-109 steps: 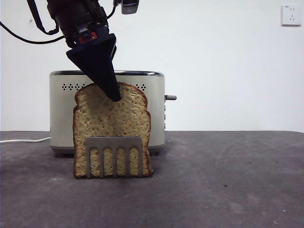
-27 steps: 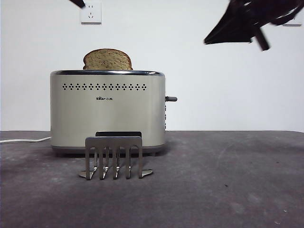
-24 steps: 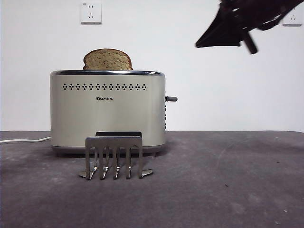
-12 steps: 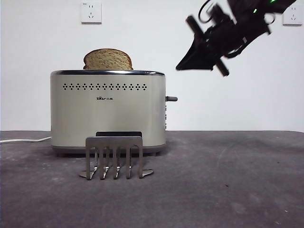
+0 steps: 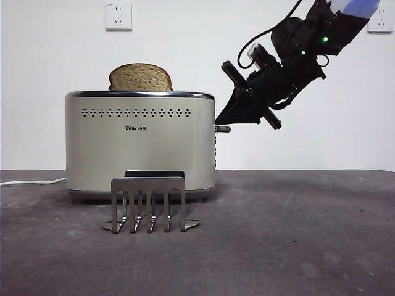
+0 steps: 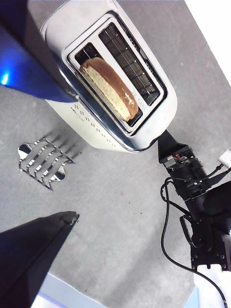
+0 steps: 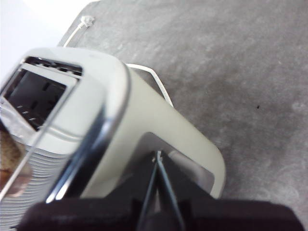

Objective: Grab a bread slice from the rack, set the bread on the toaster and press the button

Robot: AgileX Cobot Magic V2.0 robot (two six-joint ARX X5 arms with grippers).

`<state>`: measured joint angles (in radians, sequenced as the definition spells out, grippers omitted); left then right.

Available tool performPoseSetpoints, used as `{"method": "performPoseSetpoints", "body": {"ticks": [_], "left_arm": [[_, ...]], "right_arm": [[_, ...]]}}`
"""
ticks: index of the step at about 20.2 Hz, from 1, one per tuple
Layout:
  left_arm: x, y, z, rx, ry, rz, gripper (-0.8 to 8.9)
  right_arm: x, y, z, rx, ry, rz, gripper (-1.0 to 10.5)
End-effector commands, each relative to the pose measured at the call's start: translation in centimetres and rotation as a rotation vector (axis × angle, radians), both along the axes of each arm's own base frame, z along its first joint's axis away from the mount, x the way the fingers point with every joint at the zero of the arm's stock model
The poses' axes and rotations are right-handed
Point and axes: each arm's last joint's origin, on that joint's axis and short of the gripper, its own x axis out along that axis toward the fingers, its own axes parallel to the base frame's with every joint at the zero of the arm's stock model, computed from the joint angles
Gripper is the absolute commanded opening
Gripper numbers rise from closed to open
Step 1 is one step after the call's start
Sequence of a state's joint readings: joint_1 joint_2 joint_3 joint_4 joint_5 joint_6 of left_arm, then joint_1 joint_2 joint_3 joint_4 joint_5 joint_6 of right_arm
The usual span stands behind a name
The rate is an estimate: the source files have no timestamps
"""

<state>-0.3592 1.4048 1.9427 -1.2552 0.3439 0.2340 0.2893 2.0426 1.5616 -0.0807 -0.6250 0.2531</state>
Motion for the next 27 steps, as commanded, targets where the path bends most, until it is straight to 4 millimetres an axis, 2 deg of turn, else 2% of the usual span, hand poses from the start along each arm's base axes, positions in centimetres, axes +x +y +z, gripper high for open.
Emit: {"method": "performPoseSetpoints", "body": {"ticks": [1,6,17,27], "left_arm": [[0.0,-0.1,-0.1,-0.005,0.007,0.000,3.77],[0.0,0.0,-0.1,-0.005,0.007,0.000,3.77],[0.0,0.0,-0.1,-0.003,0.012,0.001,3.77],[0.0,0.0,-0.1,-0.001,0.010,0.002,3.77]], "right_arm": [[0.2,0.3,-1.2,-0.031,0.011,0.005,-0.1],[0.1,0.2,-3.1,-0.128,0.045,0.012,-0.1],[0.4,0.3,-7.9,-0.195,0.190,0.013,-0.1],[0.3,0.2,-8.3,-0.207,0.206,0.020,-0.1]]}}
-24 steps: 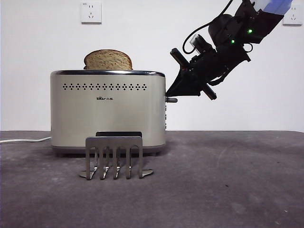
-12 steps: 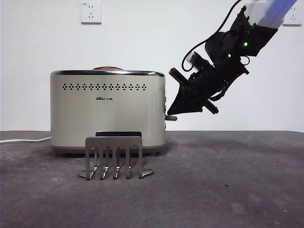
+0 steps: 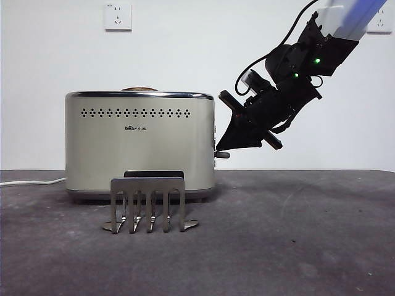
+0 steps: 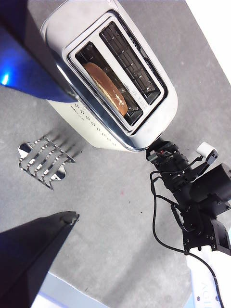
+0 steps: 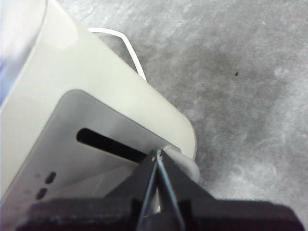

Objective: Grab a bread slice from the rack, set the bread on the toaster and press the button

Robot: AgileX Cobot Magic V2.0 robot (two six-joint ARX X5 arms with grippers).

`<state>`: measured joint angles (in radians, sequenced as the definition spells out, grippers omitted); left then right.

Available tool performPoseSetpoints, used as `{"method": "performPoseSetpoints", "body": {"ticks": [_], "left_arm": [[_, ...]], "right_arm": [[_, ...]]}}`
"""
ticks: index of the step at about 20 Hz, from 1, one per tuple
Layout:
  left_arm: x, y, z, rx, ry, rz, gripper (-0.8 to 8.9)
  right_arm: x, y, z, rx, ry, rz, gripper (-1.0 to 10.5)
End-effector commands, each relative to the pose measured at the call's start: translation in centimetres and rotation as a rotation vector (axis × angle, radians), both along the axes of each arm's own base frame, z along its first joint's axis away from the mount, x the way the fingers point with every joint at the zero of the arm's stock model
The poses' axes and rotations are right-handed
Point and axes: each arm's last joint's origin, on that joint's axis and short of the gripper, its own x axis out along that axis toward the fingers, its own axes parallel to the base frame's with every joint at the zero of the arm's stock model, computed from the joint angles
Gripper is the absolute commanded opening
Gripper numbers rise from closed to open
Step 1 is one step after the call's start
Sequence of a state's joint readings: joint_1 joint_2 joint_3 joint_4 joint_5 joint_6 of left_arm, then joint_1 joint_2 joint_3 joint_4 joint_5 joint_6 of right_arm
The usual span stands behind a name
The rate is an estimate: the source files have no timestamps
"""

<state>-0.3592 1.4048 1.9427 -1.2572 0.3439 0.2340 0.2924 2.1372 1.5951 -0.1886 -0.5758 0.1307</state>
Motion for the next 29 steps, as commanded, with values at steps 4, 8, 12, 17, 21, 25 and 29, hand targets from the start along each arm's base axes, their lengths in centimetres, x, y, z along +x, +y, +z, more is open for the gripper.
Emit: {"method": "performPoseSetpoints", "body": {"ticks": [4,8,12,17,21,25,29], "left_arm": [[0.0,0.0,-0.1,-0.002,0.009,0.002,3.77],[0.0,0.0,-0.1,-0.002,0.009,0.002,3.77],[0.0,0.0,-0.1,-0.002,0.009,0.002,3.77],[0.0,0.0,-0.1,-0.001,0.009,0.002,3.77],[0.0,0.0,-0.1,0.002,0.009,0.000,3.77],[0.0,0.0,-0.2,0.003,0.013,0.000,3.77],[-0.1,0.0,-0.3,0.008,0.027,0.000,3.77]], "right_arm": [[-0.6,-0.1,-4.3,-0.078,0.149,-0.011,-0.1],[-0.6,-0.1,-4.3,-0.077,0.150,-0.011,-0.1],[-0.6,-0.1,-4.2,-0.072,0.143,-0.008,-0.1],[-1.0,-0.5,0.2,-0.040,0.035,-0.017,-0.1],[-2.7,-1.6,6.8,-0.001,-0.099,-0.032,-0.1],[-7.3,-3.0,13.8,-0.005,-0.174,-0.015,-0.1],[-13.3,-4.6,18.5,-0.053,-0.154,0.027,-0.1]]}}
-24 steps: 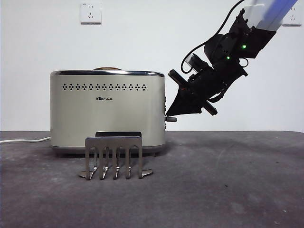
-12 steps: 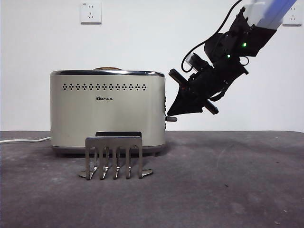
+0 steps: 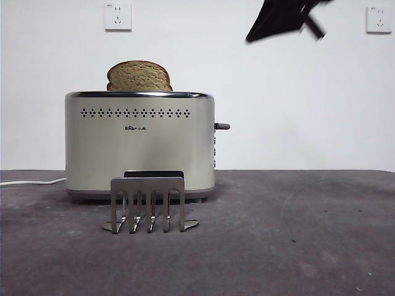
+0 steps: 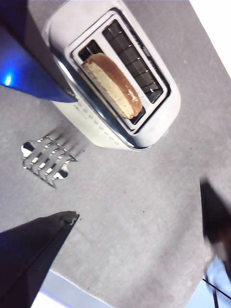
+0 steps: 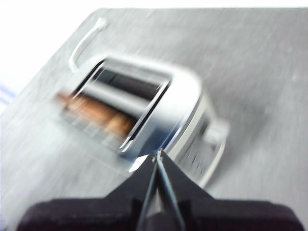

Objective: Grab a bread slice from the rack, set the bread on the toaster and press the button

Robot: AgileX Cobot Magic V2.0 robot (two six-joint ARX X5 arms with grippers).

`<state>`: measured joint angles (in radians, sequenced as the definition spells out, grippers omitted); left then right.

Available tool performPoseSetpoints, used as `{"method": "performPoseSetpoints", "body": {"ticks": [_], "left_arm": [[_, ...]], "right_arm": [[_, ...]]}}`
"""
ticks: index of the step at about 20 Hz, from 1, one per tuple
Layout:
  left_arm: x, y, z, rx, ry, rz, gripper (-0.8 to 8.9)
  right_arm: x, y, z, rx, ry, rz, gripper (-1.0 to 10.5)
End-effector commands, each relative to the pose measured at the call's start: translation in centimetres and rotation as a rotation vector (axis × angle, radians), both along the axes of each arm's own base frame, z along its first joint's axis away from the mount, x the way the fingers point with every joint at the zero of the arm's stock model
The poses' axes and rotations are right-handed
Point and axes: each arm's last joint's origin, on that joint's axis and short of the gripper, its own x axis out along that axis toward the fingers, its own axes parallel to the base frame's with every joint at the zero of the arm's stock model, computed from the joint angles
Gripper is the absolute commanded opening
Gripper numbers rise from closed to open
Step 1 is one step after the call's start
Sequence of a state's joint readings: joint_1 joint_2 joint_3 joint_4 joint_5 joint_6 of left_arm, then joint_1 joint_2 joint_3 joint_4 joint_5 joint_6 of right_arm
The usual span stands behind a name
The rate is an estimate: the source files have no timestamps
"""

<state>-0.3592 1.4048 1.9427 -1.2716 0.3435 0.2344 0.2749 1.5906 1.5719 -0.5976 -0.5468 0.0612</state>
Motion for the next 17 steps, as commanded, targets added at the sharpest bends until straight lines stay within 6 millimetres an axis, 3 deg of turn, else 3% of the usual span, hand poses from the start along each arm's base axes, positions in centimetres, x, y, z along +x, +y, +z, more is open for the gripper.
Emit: {"method": "performPoseSetpoints", "body": {"ticks": [1,5,8,14,15,17], "left_arm": [[-0.1,0.0,-0.2,0.005,0.021,0.000,3.77],[-0.2,0.1,-0.4,0.014,0.045,0.000,3.77],[-0.4,0.1,-0.6,0.023,0.068,0.000,3.77],[-0.6,0.2,-0.7,0.031,0.091,0.000,3.69],[-0.6,0.2,-0.8,0.034,0.098,0.000,2.98],[-0.6,0.2,-0.8,0.034,0.099,0.000,0.37]], "right_arm": [[-3.2,-0.8,1.3,-0.058,0.025,0.042,-0.1],[-8.8,-2.4,3.0,-0.137,0.112,0.100,-0.1],[-11.9,-3.3,3.8,-0.175,0.143,0.133,-0.1],[-14.1,-3.9,4.8,-0.181,0.112,0.143,-0.1],[-14.2,-3.9,4.8,-0.181,0.110,0.143,0.0],[-14.2,-3.9,4.8,-0.180,0.110,0.142,0.0]]}}
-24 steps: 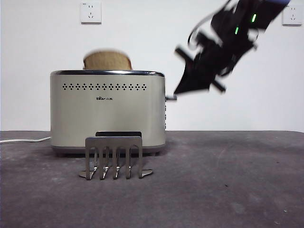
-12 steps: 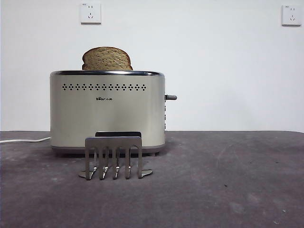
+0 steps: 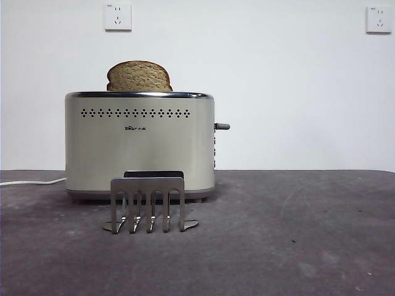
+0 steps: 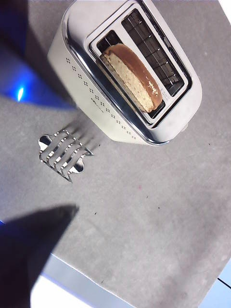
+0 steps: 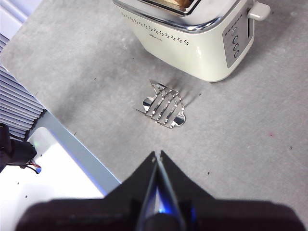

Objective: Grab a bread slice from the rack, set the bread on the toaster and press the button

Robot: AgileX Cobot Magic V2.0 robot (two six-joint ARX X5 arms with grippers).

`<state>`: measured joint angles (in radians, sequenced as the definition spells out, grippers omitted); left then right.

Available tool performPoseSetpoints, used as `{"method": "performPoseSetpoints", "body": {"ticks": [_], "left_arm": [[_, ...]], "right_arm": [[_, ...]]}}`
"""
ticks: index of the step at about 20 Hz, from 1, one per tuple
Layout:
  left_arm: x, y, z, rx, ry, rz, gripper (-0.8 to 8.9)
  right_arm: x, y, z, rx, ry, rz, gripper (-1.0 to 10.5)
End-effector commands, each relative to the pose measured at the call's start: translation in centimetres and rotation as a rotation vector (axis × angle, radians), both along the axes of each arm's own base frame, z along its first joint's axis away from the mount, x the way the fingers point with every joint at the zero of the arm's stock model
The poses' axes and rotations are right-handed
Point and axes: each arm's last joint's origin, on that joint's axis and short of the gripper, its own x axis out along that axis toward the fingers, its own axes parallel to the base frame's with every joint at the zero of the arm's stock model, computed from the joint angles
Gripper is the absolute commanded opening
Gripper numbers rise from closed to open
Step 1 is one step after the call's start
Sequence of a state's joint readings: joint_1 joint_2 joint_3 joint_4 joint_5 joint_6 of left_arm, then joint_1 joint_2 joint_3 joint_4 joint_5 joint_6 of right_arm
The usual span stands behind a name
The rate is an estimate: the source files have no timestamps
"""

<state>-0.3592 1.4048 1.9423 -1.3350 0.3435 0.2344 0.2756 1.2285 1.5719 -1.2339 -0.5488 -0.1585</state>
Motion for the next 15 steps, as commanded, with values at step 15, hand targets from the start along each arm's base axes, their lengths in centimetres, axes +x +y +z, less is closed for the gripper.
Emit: {"method": "performPoseSetpoints", "body": {"ticks": [15], "left_arm": [[-0.15,0.04,-0.26,0.013,0.027,0.001,-0.05]], "right_arm": [[-0.07,-0.03,-0.15,-0.011,-0.008,0.007,0.0]]}}
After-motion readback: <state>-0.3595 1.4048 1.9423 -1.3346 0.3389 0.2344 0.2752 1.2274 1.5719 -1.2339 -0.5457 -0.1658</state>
